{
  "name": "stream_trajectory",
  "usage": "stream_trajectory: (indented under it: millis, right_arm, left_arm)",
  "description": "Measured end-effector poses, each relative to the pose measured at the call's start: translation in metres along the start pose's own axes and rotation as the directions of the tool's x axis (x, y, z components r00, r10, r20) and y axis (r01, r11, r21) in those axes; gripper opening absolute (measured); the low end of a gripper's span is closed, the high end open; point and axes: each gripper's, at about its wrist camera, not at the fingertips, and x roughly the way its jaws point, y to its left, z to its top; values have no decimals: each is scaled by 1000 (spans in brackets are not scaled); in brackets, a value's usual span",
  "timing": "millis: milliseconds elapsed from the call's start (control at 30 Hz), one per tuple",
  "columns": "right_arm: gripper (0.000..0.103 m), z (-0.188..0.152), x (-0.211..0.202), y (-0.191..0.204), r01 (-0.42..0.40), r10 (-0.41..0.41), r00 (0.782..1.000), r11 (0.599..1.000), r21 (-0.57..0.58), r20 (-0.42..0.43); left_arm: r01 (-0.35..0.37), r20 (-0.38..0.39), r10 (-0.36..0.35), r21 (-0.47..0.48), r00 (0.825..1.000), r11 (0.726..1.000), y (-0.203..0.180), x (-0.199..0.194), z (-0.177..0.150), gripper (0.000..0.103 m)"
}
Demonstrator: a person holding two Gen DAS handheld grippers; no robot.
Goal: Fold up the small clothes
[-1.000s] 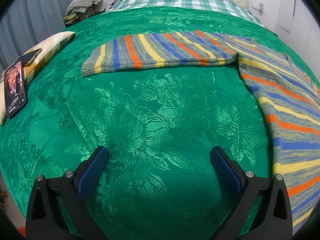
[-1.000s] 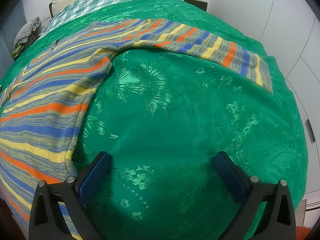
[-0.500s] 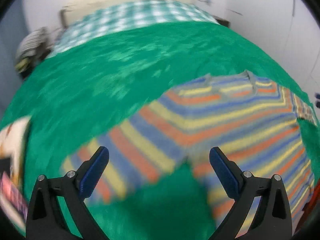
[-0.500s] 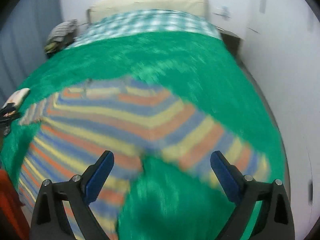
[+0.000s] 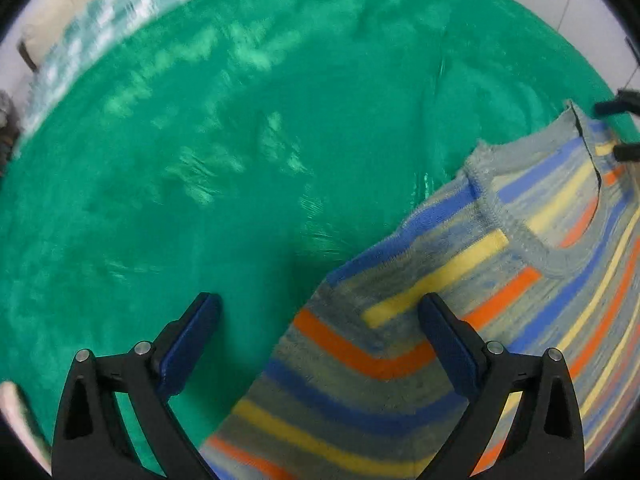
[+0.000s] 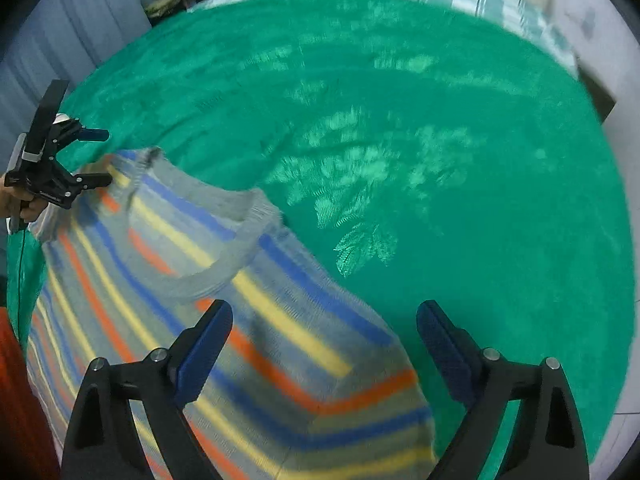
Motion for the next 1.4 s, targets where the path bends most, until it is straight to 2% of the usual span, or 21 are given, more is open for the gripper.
stream_trajectory:
  millis: [33,67,100,133,200,267,333,467,533,567,600,633,667,700,800,900,1000,1067,1133,1300,1400]
  right_arm:
    - [85,2,10,-3,-31,31,999,1000,3,-26]
    - [67,3,19,0,-51,50,997,998,-22,-53]
    - [34,3,22,9,-14,10,999,996,-89,-45]
    - [6,5,21,13,2,-6,999,993,-117,-34]
    - [7,7,15,24,48,-49,999,986,-157,-6]
    - [6,10,8,35,197,-190,980,955,-221,53]
    - [6,17,5,35,287,-272,957,936,-201,98]
    - [6,15,37,35,359,-355,933,916,-178,53]
    - [7,13,43,41,382,-378,924,904,-192,59]
    - [8,14,42,39,374,-369,928,912,-171,58]
    - [21,14,36,35,356,-351,935,924,-137,59]
    - [34,14,30,33,337,-332,941,936,-105,62]
    - [68,14,21,30,343,-339,938,936,-73,65]
    - [83,11,13,25,348,-344,936,936,-51,76]
    - [83,-8,-28,26,344,-340,930,939,-2,136]
    - [83,-49,-79,30,355,-360,909,933,66,209]
    - [88,-108,-138,47,387,-415,856,910,150,309]
    - [96,-162,-175,66,377,-441,816,896,234,374]
    - [101,-206,-194,83,343,-450,793,887,309,411]
    - [101,-299,-188,131,294,-463,796,859,420,390]
    - [101,-329,-159,139,308,-495,802,822,479,334]
  left_arm:
    - [21,12,-21,5,1000,1000,-1,0,0,98]
    - [41,35,-42,18,998,999,-3,-3,-1,73]
    - [70,47,-71,33,996,997,-6,-7,0,23]
    - [45,63,-48,59,997,997,-13,-12,1,7]
    - [-63,111,49,128,993,990,-25,-19,2,6]
    - [-166,163,143,139,976,976,-31,-21,7,5]
    - [-214,187,193,103,963,971,-28,-16,12,5]
    - [-273,201,254,74,946,959,-37,1,9,6]
    - [-274,211,258,49,943,960,-35,-2,8,15]
    - [-257,209,250,7,946,966,-30,-7,7,30]
    - [-247,204,248,-27,947,969,-26,-12,8,58]
    - [-254,202,262,-64,944,965,-20,-19,6,68]
    - [-272,223,289,-106,931,957,-10,-36,2,73]
    - [-273,240,297,-129,924,953,-4,-46,-3,73]
    - [-209,273,274,-242,922,947,12,-97,-36,81]
    - [-149,328,247,-296,912,943,7,-144,-91,93]
    - [-117,366,244,-335,898,935,-14,-181,-168,99]
    - [-105,348,239,-363,907,926,-31,-187,-216,99]
    - [-112,317,250,-396,915,911,-48,-183,-251,99]
    - [-116,227,262,-508,938,853,-73,-144,-316,99]
    - [-101,189,232,-526,954,845,-67,-123,-331,99]
